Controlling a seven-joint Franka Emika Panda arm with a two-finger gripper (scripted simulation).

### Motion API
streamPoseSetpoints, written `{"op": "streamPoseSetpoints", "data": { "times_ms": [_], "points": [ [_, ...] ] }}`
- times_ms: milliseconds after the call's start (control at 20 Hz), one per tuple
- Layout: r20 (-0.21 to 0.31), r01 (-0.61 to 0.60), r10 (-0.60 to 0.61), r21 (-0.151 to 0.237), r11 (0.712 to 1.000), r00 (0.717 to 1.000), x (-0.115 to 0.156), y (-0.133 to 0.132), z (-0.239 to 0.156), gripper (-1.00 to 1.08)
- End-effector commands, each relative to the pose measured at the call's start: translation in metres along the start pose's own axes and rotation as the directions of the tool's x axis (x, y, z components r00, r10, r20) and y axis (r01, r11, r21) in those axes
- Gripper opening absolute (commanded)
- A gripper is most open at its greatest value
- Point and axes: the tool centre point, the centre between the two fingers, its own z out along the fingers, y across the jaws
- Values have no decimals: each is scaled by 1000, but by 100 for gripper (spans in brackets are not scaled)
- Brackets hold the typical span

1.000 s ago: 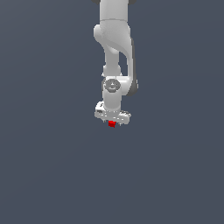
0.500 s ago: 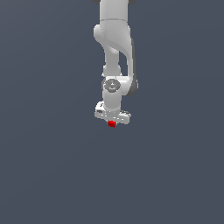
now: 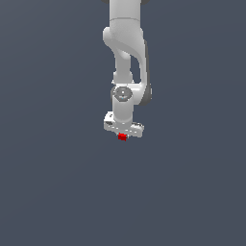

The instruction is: Pick up the red cube and move it to a goal position.

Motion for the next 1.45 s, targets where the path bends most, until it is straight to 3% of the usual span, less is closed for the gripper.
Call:
{"op": "streamPoseSetpoints", "data": {
  "times_ms": [0, 750, 1400],
  "points": [
    [-1, 0, 0, 0, 1000, 1000, 9, -2, -8, -100],
    [-2, 0, 0, 0, 1000, 1000, 82, -15, -68, -100],
    [-2, 0, 0, 0, 1000, 1000, 95, -18, -78, -100]
  ]
}}
